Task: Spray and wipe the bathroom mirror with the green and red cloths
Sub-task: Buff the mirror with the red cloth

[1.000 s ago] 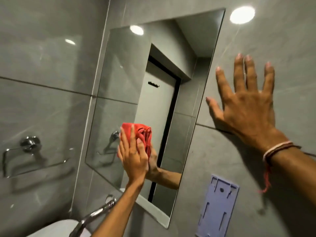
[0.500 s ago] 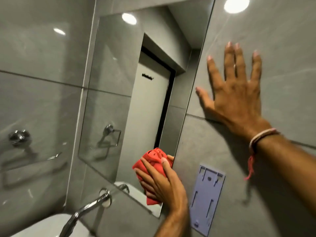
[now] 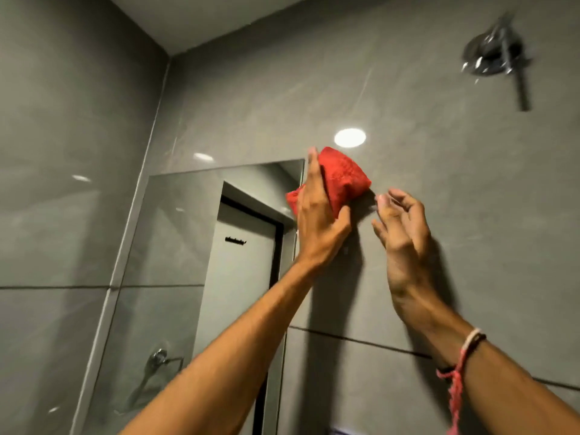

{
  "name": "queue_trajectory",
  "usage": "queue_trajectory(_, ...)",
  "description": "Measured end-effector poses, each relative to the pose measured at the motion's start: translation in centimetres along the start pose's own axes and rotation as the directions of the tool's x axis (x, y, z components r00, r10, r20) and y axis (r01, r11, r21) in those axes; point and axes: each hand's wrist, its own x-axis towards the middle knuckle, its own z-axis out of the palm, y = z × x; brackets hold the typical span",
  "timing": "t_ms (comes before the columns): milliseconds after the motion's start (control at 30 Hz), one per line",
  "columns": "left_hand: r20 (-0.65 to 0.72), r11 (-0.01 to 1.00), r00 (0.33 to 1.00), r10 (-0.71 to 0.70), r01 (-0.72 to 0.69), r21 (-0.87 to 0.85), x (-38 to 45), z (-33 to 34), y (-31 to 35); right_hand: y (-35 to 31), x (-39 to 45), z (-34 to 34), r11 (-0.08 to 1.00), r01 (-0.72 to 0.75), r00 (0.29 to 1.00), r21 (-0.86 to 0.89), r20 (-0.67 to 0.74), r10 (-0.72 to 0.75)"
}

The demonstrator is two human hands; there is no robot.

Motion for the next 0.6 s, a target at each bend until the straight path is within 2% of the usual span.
queue_trajectory(67,0.058,0.984,0.983,0.175,-0.174,-0.029,0.9,0.6,1.3,-2.4,1.4,-1.1,0.991,-0.12,0.992,0.061,0.056,0.117)
queue_trajectory(133,0.116,0.946,0.939,0.325,-0.322,-0.041,1.2,1.3,3.1,-4.6,2.3,-2.9,0.978,-0.193,0.973,0.082,0.146,0.18)
queue_trajectory(233,0.222,0.886,0.86,0.459,-0.461,-0.046,0.5,1.7,6.1,-6.9,2.1,-5.7,0.985,-0.169,0.975,0.031,0.154,0.162)
queue_trajectory(300,0.24,0.89,0.86,0.45,-0.454,-0.04,-0.6,1.5,7.7,-7.9,1.1,-7.7,0.993,-0.116,0.988,0.013,0.104,0.114)
queue_trajectory(367,0.191,0.956,0.938,0.291,-0.275,-0.105,-2.8,1.3,9.2,-8.8,-0.6,-9.9,0.996,-0.089,0.996,0.019,0.033,0.089)
queue_trajectory(400,0.176,0.979,0.975,0.136,-0.105,-0.176,-4.1,1.1,10.1,-9.2,-1.7,-11.0,0.996,-0.085,0.996,0.03,-0.007,0.085)
queue_trajectory(433,0.206,0.953,0.978,-0.045,0.103,-0.284,-5.7,1.1,10.9,-9.4,-2.9,-12.3,0.996,-0.082,0.996,0.026,-0.042,0.083)
queue_trajectory(467,0.279,0.871,0.944,-0.176,0.281,-0.403,-7.0,1.0,11.4,-9.6,-4.0,-13.1,0.996,-0.084,0.994,0.025,-0.063,0.086)
queue_trajectory(500,0.383,0.753,0.893,-0.237,0.418,-0.508,-8.8,1.2,11.6,-9.8,-5.4,-14.1,0.996,-0.093,0.992,0.01,-0.083,0.093)
queue_trajectory(533,0.467,0.641,0.848,-0.252,0.508,-0.576,-10.6,1.4,11.7,-10.0,-6.8,-15.0,0.995,-0.1,0.99,-0.009,-0.102,0.098)
queue_trajectory(600,0.536,0.523,0.797,-0.279,0.594,-0.611,-14.2,1.7,12.1,-10.3,-9.7,-17.1,0.99,-0.115,0.984,-0.08,-0.142,0.103)
